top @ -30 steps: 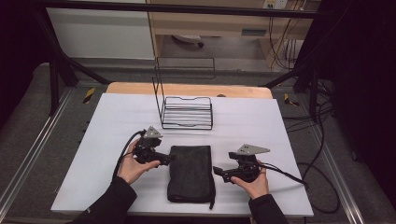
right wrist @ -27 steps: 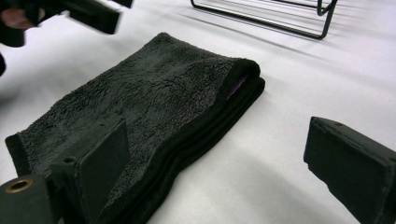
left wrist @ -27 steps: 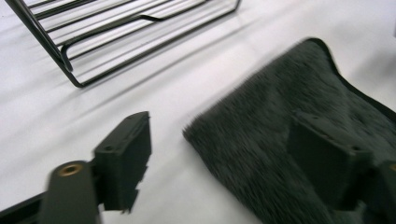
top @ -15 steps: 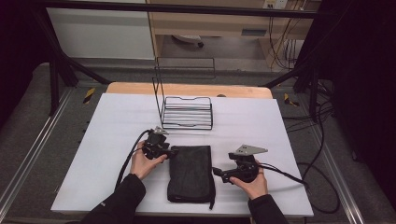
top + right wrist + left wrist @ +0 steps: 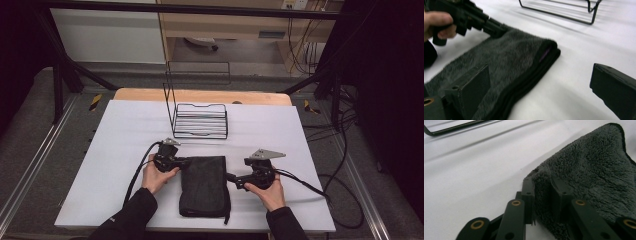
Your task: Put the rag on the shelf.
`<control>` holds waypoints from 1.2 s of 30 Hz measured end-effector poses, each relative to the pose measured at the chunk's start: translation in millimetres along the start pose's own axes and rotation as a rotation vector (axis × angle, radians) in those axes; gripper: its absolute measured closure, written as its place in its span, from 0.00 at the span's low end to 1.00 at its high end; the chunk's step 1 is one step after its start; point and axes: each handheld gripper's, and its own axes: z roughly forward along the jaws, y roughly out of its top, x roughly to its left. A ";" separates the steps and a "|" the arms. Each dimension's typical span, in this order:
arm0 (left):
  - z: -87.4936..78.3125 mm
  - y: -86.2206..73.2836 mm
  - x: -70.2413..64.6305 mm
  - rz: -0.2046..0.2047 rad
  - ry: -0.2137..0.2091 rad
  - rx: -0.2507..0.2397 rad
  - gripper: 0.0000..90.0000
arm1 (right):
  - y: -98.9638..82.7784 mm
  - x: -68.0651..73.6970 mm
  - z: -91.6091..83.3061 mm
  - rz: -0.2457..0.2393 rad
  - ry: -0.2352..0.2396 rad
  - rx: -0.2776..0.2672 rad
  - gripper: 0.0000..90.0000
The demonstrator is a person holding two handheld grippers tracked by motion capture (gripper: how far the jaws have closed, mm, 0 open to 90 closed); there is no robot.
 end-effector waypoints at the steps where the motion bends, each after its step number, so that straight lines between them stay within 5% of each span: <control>1: -0.2 -0.1 -0.1 0.007 0.002 0.003 0.84 | 3.2 -0.1 2.1 -0.001 -0.007 0.002 0.02; 8: 0.4 -0.8 -0.8 0.015 0.007 -0.003 0.84 | 27.0 0.4 29.0 -0.003 -0.049 0.019 0.03; 16: 0.7 -1.3 -1.8 0.024 0.014 -0.008 0.83 | 24.3 -9.1 61.8 -0.019 -0.123 0.075 0.23; 22: 0.7 -1.8 -3.3 0.032 0.023 -0.011 0.83 | 15.8 -16.8 65.5 0.028 -0.085 0.124 0.39; 36: 0.3 -1.8 -1.5 0.041 0.011 -0.010 0.83 | 12.4 -12.6 65.9 0.073 -0.006 0.140 0.72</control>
